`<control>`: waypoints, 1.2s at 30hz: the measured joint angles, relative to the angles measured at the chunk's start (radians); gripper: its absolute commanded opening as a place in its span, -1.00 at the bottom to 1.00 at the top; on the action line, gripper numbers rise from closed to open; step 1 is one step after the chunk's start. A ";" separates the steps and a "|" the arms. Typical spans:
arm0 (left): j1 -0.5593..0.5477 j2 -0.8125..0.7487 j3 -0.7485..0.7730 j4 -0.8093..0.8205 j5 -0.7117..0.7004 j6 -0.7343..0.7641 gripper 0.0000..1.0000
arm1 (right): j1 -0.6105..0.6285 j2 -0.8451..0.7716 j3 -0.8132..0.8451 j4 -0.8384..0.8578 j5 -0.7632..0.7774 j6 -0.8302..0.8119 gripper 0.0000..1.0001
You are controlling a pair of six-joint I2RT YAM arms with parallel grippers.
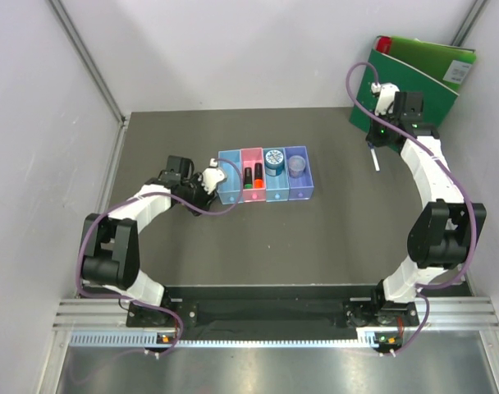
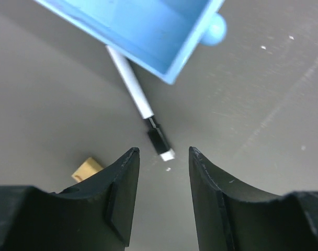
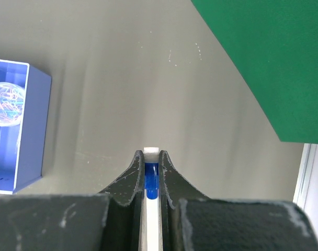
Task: Sort the stationery into containers
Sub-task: Pick up the pen from the center of the board, then place the pen in the storage box, then pick up the pen from the center of the board.
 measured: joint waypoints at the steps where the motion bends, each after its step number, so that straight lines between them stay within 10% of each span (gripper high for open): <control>1: 0.000 0.001 0.000 0.012 -0.012 -0.007 -0.04 | 0.000 0.000 0.000 0.000 0.000 0.001 -0.99; 28: 0.001 0.139 0.060 -0.019 -0.161 -0.228 -0.13 | 0.000 0.000 -0.002 0.001 -0.005 0.012 -0.99; 36: 0.001 0.144 0.061 -0.011 -0.163 -0.238 -0.60 | 0.032 0.000 0.009 -0.008 -0.011 0.018 -0.98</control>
